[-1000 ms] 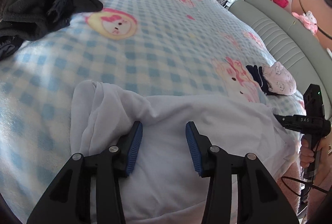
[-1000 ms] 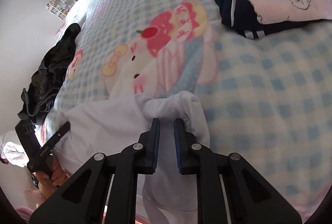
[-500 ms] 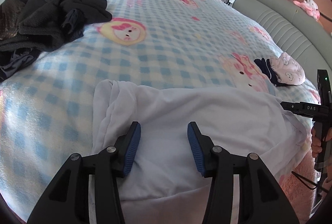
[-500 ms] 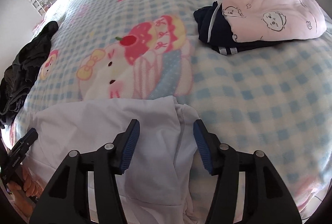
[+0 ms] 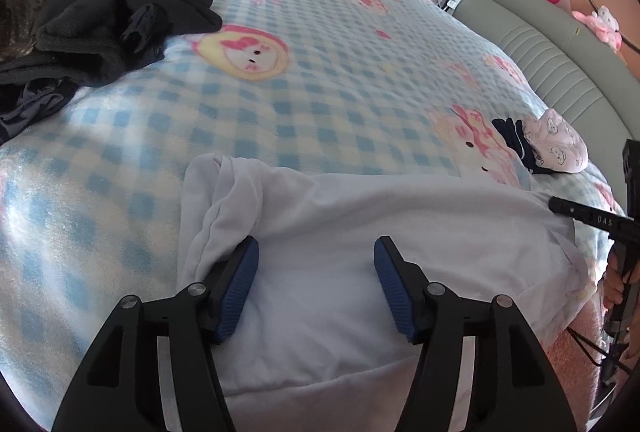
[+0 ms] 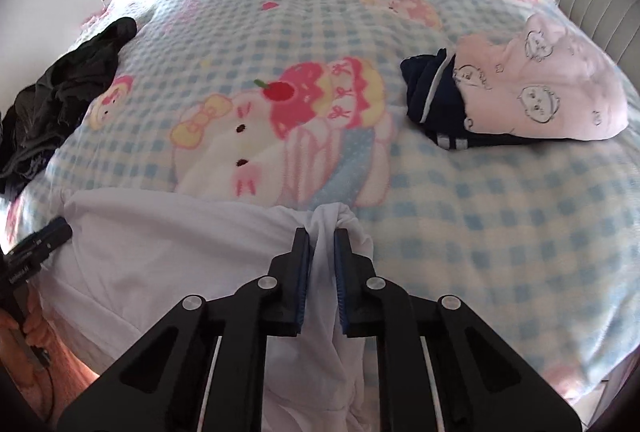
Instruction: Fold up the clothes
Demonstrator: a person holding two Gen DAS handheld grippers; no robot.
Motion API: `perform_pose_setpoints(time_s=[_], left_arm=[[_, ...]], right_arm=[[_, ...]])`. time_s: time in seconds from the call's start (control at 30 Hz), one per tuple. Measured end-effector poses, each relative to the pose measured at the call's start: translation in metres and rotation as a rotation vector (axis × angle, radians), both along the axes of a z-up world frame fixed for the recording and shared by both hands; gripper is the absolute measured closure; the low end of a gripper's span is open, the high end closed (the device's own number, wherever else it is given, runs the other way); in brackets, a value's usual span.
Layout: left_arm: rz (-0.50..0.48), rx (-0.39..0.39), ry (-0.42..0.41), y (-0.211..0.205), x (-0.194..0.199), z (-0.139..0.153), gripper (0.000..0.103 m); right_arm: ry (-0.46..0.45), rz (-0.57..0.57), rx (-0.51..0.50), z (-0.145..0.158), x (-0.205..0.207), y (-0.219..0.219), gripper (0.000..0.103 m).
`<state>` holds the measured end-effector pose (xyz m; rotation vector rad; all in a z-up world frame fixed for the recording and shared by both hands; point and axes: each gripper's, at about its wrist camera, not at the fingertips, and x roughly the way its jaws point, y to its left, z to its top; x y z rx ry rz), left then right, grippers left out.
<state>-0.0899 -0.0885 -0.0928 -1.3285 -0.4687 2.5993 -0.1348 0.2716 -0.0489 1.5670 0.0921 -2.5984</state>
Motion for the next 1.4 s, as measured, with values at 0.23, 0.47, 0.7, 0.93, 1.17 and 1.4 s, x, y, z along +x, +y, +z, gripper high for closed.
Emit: perform_pose_setpoints(time_s=[0.23, 0.47, 0.7, 0.93, 1.17, 1.4], left_arm=[[0.118, 0.073, 0.074, -0.037, 0.029, 0.019, 0.041], [-0.097, 0.351, 0.073, -0.011, 0.023, 0.011, 0.041], [0.044, 0.244, 0.009, -0.026, 0.019, -0.004, 0.042], [-0.166, 0.255, 0.16, 0.039, 0.055, 0.027, 0.036], [-0.121, 0.108, 0.046, 0.032, 0.051, 0.008, 0.061], [0.015, 0.094, 0.109, -0.001, 0.076, 0.027, 0.049]], right_arm=[[0.024, -0.15, -0.02, 0.004, 0.023, 0.051, 0.078], [0.03, -0.025, -0.107, 0.0, 0.058, -0.002, 0.071], [-0.031, -0.093, -0.176, -0.016, 0.092, 0.021, 0.073], [0.067, 0.093, -0.143, 0.012, 0.111, -0.037, 0.051], [-0.038, -0.002, -0.155, -0.023, 0.103, -0.019, 0.062], [0.001, -0.068, -0.222, -0.005, 0.106, 0.016, 0.048]])
